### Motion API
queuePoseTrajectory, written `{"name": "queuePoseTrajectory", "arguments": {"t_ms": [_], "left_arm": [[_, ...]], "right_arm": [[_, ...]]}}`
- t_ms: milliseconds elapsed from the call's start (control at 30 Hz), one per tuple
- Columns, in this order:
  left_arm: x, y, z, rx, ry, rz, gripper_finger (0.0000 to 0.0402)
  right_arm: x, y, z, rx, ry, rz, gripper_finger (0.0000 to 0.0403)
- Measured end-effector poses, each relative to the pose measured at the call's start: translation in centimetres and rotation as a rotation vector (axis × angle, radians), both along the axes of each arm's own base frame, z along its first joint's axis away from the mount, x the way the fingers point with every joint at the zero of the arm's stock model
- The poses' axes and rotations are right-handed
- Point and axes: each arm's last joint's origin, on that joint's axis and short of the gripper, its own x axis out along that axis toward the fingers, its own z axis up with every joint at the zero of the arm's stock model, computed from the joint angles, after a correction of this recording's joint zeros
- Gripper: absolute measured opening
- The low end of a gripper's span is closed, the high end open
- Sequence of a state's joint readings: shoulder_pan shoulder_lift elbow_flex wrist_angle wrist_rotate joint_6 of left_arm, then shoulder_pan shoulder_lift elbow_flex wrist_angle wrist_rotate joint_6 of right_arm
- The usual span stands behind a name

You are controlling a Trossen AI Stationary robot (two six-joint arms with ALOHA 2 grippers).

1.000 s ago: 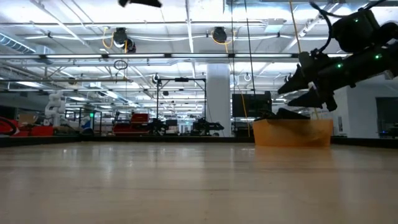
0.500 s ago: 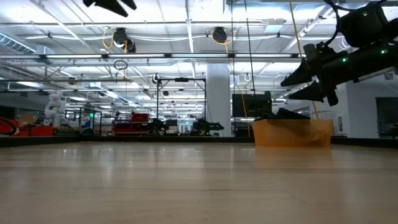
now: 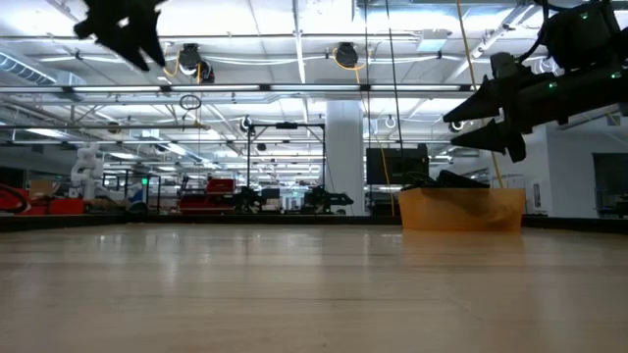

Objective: Pick and place USB-C Cables
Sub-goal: Return to Home Position

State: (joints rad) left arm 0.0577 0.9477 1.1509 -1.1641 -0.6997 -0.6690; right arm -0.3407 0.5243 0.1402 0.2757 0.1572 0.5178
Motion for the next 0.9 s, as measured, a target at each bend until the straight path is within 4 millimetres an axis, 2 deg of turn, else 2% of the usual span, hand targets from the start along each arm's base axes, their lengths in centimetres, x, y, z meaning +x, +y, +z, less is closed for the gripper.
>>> {"name": "queuePoseTrajectory", "arguments": {"t_ms": [267,467,667,800,900], "left_arm": [[-1.2,-1.4,-8.4,-0.127,-0.049,0.103,0.0223],[0.3,-2.7,-14.1,-0.196,-0.221,0.013,0.0223],[1.5,-3.7,-17.7,-0.145,-0.459,-0.179,0.0223],[1.2,-4.1,-19.3,-0.1,-0.574,-0.316,0.0223],[0.7,-4.1,-20.1,-0.078,-0.622,-0.351,0.0223]], "right_arm": [[0.2,0.4,-0.1,0.089,-0.033,0.12,0.0256],[0.2,0.4,-0.1,0.133,-0.054,0.111,0.0256],[0.2,0.4,-0.1,0.139,-0.055,0.109,0.0256],[0.2,0.4,-0.1,0.138,-0.056,0.108,0.0256],[0.2,0.4,-0.1,0.138,-0.056,0.108,0.0256]]}}
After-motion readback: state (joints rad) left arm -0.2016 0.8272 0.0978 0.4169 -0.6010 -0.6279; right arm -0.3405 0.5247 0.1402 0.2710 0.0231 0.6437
